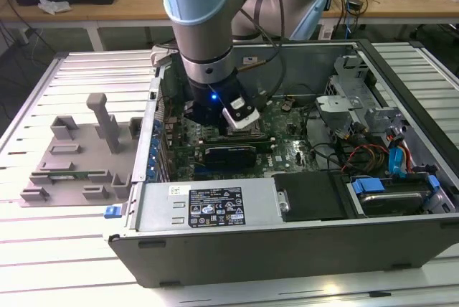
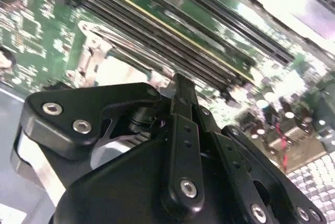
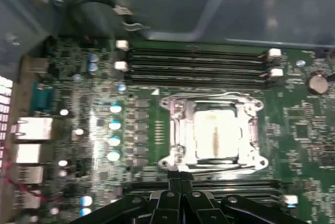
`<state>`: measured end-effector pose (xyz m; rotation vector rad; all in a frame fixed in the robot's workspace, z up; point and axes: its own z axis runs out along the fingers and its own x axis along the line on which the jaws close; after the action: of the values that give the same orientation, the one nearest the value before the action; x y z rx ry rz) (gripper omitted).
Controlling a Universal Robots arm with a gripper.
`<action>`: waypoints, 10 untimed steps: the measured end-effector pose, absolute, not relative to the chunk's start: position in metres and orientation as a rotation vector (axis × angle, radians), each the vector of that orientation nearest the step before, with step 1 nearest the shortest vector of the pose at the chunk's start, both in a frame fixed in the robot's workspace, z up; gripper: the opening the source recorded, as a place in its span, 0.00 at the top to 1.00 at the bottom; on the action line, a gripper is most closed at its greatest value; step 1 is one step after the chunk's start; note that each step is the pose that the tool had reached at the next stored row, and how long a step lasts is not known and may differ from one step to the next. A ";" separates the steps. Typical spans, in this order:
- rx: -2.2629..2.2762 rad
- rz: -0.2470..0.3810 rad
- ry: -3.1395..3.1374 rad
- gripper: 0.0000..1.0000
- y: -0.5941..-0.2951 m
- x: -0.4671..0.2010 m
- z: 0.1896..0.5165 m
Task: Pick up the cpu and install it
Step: 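Install the second cpu locking lever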
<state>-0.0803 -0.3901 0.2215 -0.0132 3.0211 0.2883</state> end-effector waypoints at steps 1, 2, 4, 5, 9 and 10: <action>-0.011 0.287 3.021 0.89 -0.390 -0.071 0.221; -0.009 0.286 3.021 0.89 -0.389 -0.064 0.221; -0.008 0.286 3.021 0.89 -0.387 -0.053 0.221; -0.007 0.286 3.021 0.89 -0.387 -0.048 0.221; -0.004 0.286 3.021 0.89 -0.380 -0.030 0.221; -0.004 0.285 3.021 0.89 -0.378 -0.030 0.221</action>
<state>-0.0298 -0.3782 0.2215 -0.0037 3.0208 0.2854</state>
